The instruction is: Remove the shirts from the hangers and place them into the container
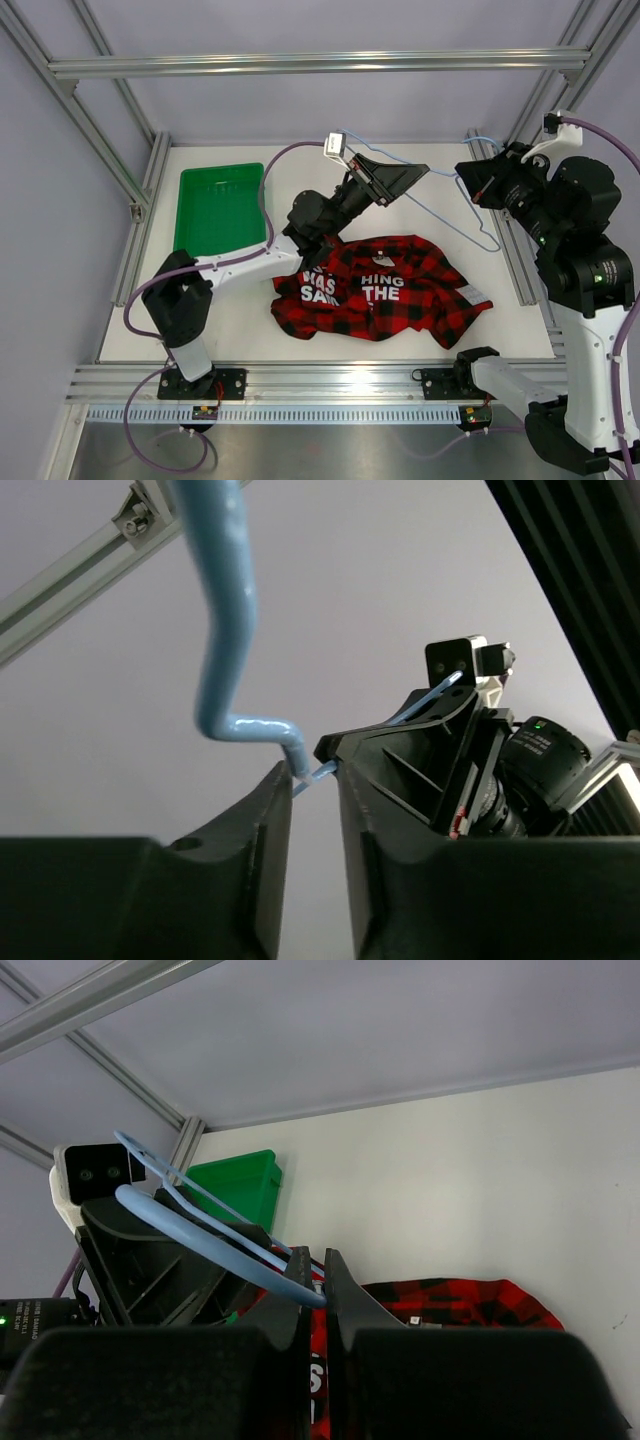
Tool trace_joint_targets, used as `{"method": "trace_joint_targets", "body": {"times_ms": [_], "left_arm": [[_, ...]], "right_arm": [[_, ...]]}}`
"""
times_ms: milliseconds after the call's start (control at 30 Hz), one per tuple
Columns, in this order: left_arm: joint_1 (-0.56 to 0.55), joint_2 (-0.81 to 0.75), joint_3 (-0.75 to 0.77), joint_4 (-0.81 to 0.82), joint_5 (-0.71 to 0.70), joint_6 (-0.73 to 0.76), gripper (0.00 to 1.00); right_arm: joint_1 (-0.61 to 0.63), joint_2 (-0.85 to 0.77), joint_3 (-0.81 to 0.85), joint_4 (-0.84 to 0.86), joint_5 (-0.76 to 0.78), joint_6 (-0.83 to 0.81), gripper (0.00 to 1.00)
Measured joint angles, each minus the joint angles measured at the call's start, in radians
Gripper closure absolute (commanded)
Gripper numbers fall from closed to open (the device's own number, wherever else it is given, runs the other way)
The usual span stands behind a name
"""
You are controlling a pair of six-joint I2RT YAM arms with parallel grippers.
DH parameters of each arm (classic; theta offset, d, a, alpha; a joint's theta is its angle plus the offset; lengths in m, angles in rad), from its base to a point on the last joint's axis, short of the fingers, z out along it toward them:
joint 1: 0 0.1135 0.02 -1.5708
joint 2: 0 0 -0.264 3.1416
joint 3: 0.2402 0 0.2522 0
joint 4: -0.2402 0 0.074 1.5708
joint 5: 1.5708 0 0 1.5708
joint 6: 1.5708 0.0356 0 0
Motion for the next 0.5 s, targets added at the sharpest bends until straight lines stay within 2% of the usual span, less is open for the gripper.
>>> {"method": "trace_joint_targets", "body": {"times_ms": [167, 500], "left_arm": [[0.000, 0.010, 0.018, -0.017, -0.002, 0.000, 1.00], [0.008, 0.020, 0.055, -0.037, 0.019, -0.002, 1.00]], "right_arm": [[0.000, -0.009, 0.000, -0.004, 0.003, -0.006, 1.00], [-0.005, -0.008, 0.014, 0.001, 0.000, -0.019, 1.00]]}}
